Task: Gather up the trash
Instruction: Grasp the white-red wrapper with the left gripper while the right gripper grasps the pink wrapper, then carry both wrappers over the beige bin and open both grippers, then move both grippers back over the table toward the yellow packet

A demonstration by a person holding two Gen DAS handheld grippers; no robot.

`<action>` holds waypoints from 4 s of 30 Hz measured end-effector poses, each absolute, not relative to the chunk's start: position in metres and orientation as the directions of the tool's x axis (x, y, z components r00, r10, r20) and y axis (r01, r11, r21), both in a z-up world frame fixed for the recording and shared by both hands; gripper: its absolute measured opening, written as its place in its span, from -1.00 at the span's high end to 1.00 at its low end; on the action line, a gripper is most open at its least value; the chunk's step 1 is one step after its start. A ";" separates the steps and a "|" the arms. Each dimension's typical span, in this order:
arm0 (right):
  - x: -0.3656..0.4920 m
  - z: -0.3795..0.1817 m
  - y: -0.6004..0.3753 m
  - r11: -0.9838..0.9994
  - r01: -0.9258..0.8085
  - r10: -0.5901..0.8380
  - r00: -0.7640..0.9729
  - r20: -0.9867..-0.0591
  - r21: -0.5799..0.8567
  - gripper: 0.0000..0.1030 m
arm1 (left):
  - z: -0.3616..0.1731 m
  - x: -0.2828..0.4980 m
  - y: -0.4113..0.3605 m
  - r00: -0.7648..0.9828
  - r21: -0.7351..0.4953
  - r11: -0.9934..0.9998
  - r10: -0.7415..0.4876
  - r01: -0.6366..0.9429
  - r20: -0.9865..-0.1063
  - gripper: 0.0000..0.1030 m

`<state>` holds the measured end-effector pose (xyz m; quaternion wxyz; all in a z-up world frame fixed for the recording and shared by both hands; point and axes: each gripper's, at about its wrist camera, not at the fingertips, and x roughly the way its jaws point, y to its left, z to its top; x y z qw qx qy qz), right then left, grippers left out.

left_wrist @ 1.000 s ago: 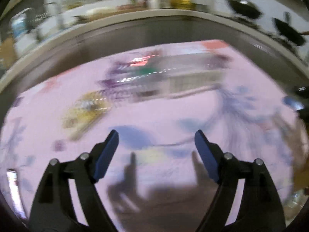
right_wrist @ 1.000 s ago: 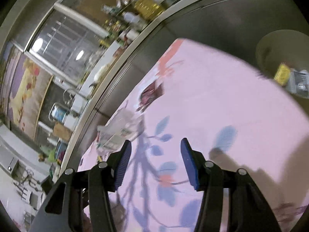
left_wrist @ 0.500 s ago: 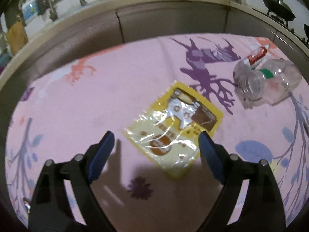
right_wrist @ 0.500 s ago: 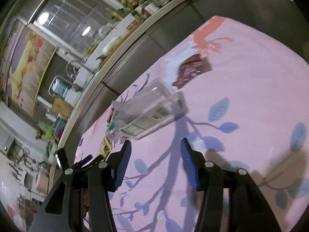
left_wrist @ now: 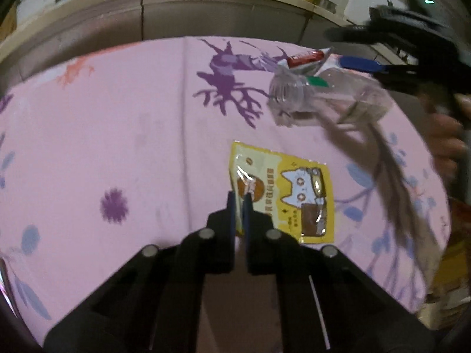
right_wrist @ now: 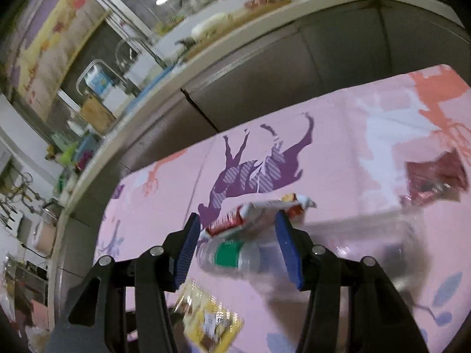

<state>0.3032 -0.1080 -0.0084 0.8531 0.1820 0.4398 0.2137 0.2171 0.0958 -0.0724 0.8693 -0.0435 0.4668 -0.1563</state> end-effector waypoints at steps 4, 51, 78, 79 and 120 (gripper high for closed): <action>0.320 -0.016 -0.080 0.875 -0.247 0.483 0.472 -0.737 0.416 0.34 | -0.069 0.208 0.103 0.515 -0.246 0.951 -0.309 0.188 -0.799 0.74; 0.285 -0.036 -0.301 0.799 0.050 0.400 0.700 -0.591 0.600 0.86 | -0.012 0.390 0.024 0.497 -0.009 0.919 -0.220 0.393 -0.840 0.31; 0.071 -0.089 -0.616 0.668 0.418 0.018 0.818 -0.575 0.616 0.86 | -0.015 0.241 -0.454 0.139 -0.163 0.517 -0.497 0.840 -0.857 0.30; 0.073 -0.091 -0.616 0.670 0.418 0.019 0.816 -0.577 0.613 0.86 | -0.022 0.238 -0.467 0.127 -0.165 0.511 -0.488 0.844 -0.864 0.29; 0.064 -0.064 -0.361 0.742 0.016 0.416 0.772 -0.479 0.670 0.05 | -0.036 0.128 -0.096 0.477 -0.098 0.859 -0.370 0.502 -0.797 -0.31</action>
